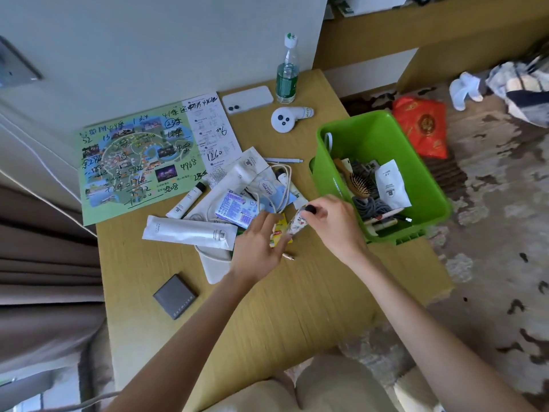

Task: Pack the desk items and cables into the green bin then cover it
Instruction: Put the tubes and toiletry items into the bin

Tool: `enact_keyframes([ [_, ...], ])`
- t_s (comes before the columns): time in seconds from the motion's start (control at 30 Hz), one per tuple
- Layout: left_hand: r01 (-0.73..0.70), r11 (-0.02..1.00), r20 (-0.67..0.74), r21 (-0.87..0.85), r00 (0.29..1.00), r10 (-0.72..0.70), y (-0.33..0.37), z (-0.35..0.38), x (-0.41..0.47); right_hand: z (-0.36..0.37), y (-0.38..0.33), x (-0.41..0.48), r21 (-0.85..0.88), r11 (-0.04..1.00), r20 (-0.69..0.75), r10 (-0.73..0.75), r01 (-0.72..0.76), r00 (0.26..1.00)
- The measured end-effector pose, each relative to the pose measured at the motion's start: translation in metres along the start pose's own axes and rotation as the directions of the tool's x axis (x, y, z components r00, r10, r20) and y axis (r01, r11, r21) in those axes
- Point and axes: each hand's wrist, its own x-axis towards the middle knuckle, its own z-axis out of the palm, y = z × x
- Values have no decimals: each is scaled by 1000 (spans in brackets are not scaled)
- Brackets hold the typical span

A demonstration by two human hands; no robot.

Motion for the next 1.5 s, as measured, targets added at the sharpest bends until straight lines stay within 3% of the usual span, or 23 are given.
enact_keyframes([
  [0.07, -20, 988, 58, -155, 998, 30, 9, -2, 10, 1, -8, 4, 12, 1000, 13, -13, 13, 1000],
  [0.17, 76, 962, 153, -264, 988, -36, 13, -5, 26, 3, -15, 15, 40, 999, 9, -5, 5, 1000],
  [0.4, 199, 956, 6, -214, 979, -202, -2, -19, 63, 18, -23, 48, 299, 946, 66, 107, -122, 992],
  [0.53, 322, 943, -73, -83, 942, -328, -26, -28, 91, 32, -6, 73, 107, 978, 68, 173, -180, 983],
  [0.63, 429, 903, -57, 29, 902, -427, -38, -28, 101, 47, 9, 86, -76, 968, 140, 247, -238, 959],
  [0.77, 463, 870, -32, 167, 885, -465, -55, -23, 98, 68, 25, 97, -265, 920, 233, 353, -291, 906],
  [0.97, 513, 852, -57, 108, 858, -510, -87, -24, 89, 92, 38, 103, -230, 933, 288, 336, -276, 897],
  [1.17, 579, 815, -100, 25, 813, -574, -99, -22, 83, 100, 39, 111, -15, 895, 312, 429, -447, 848],
  [1.3, 613, 790, -42, -31, 789, -613, -99, -24, 93, 106, 30, 120, 73, 851, 338, 468, -519, 816],
  [1.4, 670, 736, 16, -100, 741, -672, -94, -27, 105, 111, 25, 123, -46, 895, 259, 440, -444, 860],
  [1.5, 700, 711, 91, -66, 714, -695, -88, -27, 115, 117, 18, 124, -158, 900, 150, 429, -407, 891],
])
